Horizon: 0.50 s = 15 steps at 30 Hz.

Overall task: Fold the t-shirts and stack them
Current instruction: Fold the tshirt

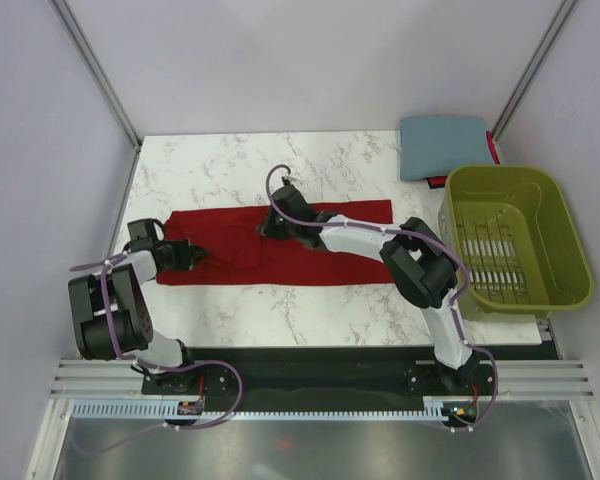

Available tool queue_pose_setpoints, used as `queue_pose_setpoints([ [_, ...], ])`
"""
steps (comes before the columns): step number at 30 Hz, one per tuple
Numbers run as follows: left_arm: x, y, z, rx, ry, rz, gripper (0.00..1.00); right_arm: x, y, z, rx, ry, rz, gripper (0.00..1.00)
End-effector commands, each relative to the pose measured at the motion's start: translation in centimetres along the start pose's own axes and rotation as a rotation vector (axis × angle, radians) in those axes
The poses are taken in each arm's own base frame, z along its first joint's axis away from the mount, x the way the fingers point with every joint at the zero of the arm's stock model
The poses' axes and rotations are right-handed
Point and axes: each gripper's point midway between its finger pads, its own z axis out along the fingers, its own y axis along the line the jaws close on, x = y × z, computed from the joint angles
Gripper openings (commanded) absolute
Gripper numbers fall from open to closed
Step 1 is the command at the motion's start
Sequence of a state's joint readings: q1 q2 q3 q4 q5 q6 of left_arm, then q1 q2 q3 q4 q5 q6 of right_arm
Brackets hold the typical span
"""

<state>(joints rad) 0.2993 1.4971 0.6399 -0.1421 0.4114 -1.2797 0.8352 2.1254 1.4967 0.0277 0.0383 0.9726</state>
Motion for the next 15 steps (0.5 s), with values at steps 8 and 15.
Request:
queue_pose_setpoints([
  [8,0.6,-0.3,-0.7,0.049,0.022,-0.158,0.02,0.3,2.8,-0.9,-0.104,0.040,-0.049,0.16],
  [15,-0.2,-2.1,-0.9,0.092,0.010,-0.161,0.02,0.9,2.8,-3.9,-0.117,-0.023,-0.485,0.40],
])
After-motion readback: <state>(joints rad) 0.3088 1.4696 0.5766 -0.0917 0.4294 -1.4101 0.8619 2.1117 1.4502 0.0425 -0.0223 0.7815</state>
